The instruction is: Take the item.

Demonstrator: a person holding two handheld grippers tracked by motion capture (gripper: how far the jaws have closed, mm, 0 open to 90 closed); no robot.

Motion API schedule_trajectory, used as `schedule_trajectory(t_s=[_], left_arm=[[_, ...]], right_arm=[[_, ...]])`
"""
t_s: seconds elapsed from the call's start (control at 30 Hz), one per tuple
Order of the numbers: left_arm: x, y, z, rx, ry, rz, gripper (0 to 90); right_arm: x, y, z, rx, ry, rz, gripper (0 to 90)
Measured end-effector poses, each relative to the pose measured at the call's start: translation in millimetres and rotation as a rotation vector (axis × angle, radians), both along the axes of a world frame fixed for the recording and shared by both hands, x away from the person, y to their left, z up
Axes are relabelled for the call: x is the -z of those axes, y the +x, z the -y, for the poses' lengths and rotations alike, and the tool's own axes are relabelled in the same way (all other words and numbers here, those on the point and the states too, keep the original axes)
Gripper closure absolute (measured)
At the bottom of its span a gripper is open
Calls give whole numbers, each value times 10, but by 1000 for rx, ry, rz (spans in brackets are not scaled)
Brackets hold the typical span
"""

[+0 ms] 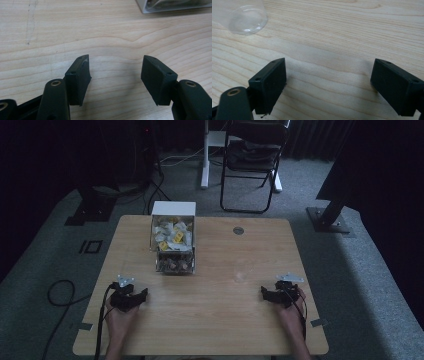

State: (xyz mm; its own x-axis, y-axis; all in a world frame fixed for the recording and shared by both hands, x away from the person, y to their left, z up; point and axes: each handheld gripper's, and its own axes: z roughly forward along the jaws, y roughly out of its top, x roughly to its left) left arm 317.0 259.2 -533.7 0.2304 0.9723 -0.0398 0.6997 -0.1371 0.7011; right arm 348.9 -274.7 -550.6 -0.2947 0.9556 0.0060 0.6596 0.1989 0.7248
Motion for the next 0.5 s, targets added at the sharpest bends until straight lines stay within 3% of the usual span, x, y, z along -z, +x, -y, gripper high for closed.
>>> schedule_trajectory(t_s=[0.5], left_arm=[[-178,-75,108,30,11,37,418]], right_arm=[[0,0,-1,0,1,0,130]])
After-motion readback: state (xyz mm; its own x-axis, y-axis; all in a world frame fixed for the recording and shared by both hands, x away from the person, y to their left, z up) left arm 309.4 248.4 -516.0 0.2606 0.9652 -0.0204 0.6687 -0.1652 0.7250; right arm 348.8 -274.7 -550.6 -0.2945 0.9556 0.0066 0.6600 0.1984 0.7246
